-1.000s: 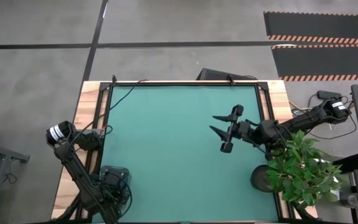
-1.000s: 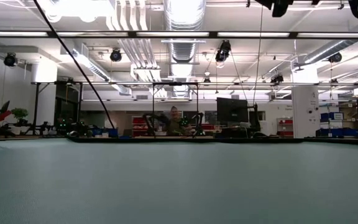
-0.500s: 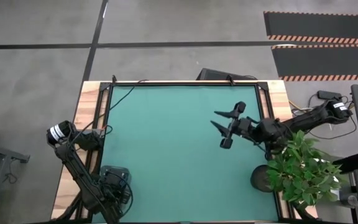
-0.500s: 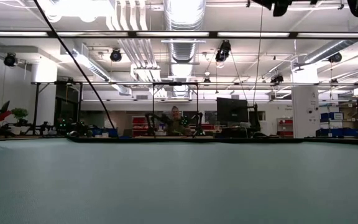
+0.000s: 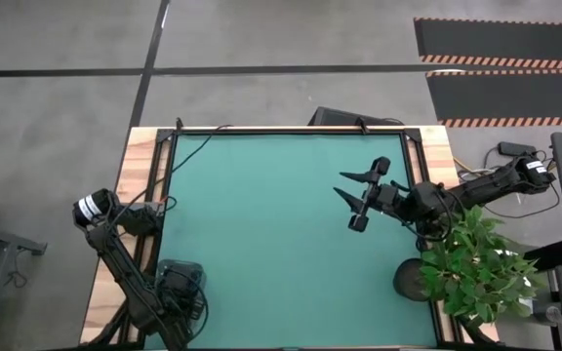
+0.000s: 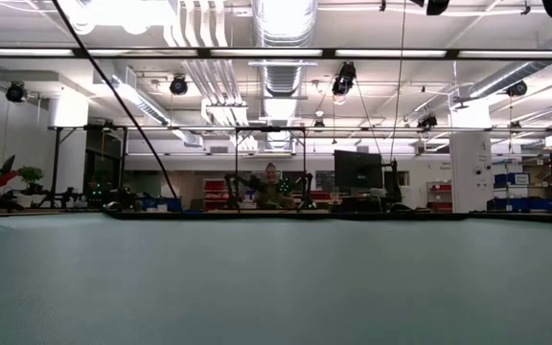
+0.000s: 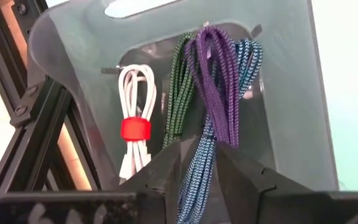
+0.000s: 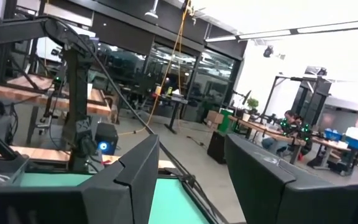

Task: Pick and place USB-C Cables
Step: Return to Home Position

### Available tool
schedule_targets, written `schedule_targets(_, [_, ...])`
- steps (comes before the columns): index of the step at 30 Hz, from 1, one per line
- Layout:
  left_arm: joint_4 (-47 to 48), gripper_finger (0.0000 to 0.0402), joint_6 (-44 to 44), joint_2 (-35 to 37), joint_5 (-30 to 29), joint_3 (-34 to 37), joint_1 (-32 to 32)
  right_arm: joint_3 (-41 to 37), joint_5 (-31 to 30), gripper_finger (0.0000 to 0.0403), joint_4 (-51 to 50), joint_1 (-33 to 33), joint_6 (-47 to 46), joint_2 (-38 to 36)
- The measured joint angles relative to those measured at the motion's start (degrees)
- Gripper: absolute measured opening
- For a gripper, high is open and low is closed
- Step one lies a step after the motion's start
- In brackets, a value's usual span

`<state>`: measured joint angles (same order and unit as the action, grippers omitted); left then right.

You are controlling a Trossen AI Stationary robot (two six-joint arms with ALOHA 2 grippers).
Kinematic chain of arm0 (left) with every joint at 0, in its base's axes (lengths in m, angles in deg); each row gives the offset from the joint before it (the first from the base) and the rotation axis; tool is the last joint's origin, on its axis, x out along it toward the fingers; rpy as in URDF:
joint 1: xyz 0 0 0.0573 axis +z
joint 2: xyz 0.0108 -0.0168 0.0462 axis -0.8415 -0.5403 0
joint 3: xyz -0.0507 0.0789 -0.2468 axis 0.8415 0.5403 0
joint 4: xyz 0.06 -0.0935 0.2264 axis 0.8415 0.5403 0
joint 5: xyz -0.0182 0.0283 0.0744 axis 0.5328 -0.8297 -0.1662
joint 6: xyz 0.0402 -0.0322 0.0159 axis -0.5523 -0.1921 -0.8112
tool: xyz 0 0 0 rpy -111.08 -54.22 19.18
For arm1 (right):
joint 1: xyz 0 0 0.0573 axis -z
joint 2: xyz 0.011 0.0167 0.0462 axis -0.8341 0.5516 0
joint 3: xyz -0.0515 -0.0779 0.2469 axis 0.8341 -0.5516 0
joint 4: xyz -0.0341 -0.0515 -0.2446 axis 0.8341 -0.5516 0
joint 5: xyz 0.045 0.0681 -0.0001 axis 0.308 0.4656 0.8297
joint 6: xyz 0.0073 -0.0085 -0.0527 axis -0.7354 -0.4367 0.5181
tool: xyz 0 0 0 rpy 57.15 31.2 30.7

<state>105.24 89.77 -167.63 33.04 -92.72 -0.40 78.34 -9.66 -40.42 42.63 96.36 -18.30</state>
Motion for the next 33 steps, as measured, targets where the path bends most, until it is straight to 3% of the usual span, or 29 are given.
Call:
schedule_targets(9, [-0.72,0.0094,-0.09,0.25,0.81,0.00,0.00,0.00,0.02,0.0176,0.45,0.02,1.04,0.00])
schedule_targets(17, [-2.37,0.0094,-0.53,4.95,1.06,-2.68,-0.11,0.04,0.52,0.0176,0.30,0.02,0.48,0.07])
schedule_targets(23, [-2.62,0.0094,-2.51,8.11,-9.76,-3.28,-0.08,0.04,0.78,0.0176,0.21,0.02,0.98,0.07])
schedule_targets(29, [-4.41,0.0093,-8.91,9.26,-26.09,-3.23,0.79,0.04,6.60,0.0176,-0.11,0.02,-0.51,0.07])
schedule_targets(33, [-5.23,0.0093,-13.72,9.29,-31.73,-3.23,3.23,-0.04,9.55,0.0176,-0.11,0.02,-1.10,0.07])
